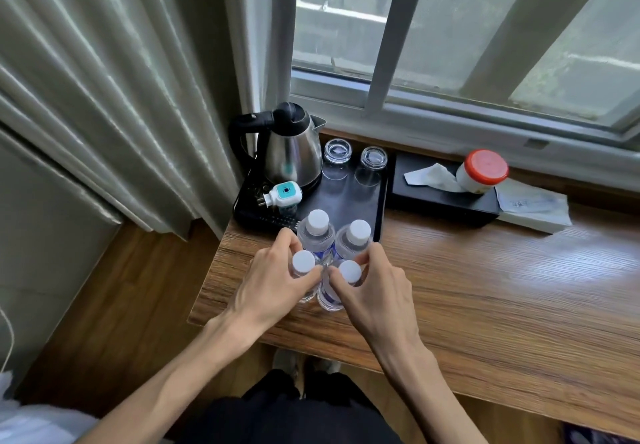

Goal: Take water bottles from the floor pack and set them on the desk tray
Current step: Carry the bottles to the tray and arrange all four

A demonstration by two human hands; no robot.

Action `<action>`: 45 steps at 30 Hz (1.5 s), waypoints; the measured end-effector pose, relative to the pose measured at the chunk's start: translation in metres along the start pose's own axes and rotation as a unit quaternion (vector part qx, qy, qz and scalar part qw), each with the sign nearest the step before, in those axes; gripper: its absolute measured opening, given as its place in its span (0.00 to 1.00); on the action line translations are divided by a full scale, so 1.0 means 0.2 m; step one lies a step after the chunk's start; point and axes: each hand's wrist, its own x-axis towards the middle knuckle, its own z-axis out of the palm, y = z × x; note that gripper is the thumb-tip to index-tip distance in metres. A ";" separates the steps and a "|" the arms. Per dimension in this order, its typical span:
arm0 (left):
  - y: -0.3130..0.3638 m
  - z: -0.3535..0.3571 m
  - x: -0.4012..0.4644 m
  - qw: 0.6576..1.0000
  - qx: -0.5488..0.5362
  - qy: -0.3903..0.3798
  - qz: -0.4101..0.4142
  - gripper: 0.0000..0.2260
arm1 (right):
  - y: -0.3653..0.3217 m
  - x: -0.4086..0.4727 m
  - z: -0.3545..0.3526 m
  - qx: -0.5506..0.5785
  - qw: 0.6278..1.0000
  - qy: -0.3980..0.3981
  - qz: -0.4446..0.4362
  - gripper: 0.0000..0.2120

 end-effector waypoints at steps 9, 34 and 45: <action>-0.14 -0.10 0.01 0.994 -0.051 -0.094 0.007 0.26 | 0.13 -0.13 0.00 0.196 0.980 0.034 0.017 0.27; -0.38 0.27 -0.05 0.991 -0.131 0.008 0.020 0.30 | 0.21 -0.19 0.48 0.187 0.971 0.139 0.056 0.31; -0.46 -0.16 -0.03 0.984 -0.156 0.089 0.008 0.35 | 0.30 -0.24 0.20 0.252 0.940 0.213 0.082 0.25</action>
